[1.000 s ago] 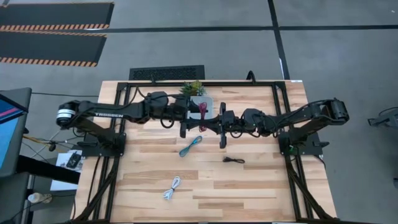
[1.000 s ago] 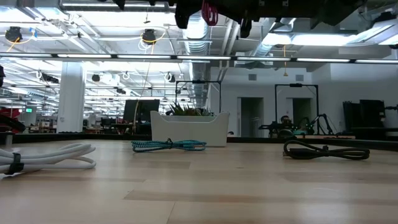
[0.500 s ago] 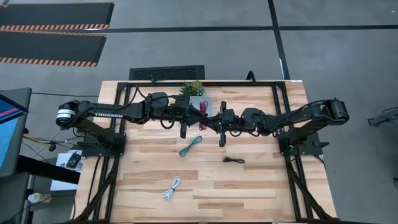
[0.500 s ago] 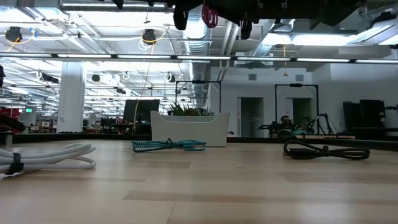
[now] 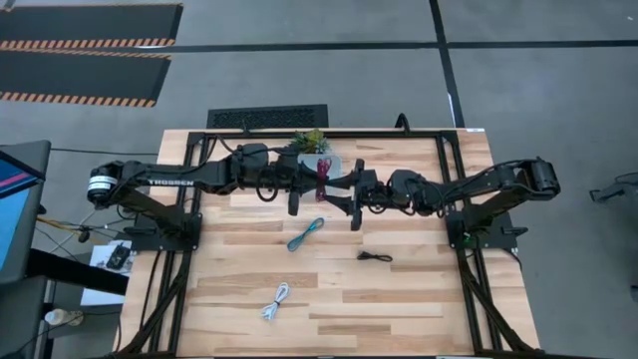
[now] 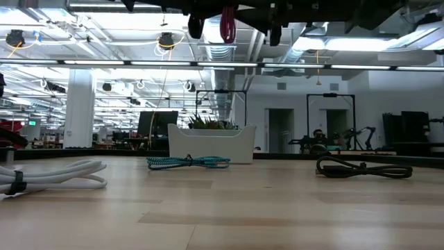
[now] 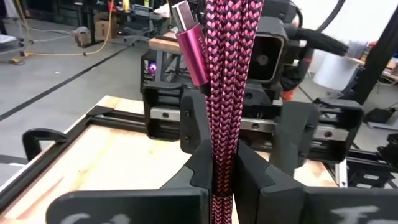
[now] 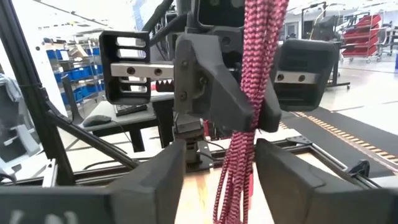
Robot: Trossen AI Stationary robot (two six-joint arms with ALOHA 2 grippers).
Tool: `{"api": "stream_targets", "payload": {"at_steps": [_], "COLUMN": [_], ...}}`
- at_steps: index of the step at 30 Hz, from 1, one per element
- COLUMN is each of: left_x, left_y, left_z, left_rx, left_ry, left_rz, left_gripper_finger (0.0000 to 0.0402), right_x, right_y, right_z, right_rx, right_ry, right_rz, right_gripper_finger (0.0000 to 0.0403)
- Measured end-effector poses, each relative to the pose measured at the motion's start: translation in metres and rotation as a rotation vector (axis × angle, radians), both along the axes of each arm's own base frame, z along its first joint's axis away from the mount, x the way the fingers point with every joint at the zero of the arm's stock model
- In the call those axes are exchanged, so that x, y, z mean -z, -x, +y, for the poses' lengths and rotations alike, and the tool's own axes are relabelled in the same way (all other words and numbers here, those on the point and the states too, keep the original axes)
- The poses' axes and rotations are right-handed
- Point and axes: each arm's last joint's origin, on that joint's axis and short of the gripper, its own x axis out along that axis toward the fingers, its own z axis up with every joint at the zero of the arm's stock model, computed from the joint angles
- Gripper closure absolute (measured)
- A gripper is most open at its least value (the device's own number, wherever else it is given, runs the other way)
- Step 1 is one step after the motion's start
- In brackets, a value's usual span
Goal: Pick and place USB-C Cables
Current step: Put the pink charger cable into the gray bin
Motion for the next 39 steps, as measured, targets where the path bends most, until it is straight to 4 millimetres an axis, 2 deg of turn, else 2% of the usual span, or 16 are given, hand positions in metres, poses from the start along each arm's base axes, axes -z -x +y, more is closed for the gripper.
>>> {"api": "stream_targets", "payload": {"at_steps": [5,31,39], "left_x": [0.001,0.002,0.008], "left_y": [0.0,0.001,0.003], "left_z": [0.0,0.005,0.01], "left_rx": [-0.014,-0.04,-0.123], "left_ry": [-0.008,0.01,-0.017], "left_rz": [0.007,0.03,0.096], "left_gripper_finger": [0.039,0.0391,0.0391], "right_x": [0.0,-0.004,0.009], "right_y": [0.0,-0.003,-0.004], "right_z": [-0.001,-0.006,-0.008], "right_rx": [0.004,0.021,0.064], "right_ry": [0.0,0.0,-0.004], "right_rz": [0.002,-0.001,0.138], "right_gripper_finger": [0.0162,0.0171,0.0172]}}
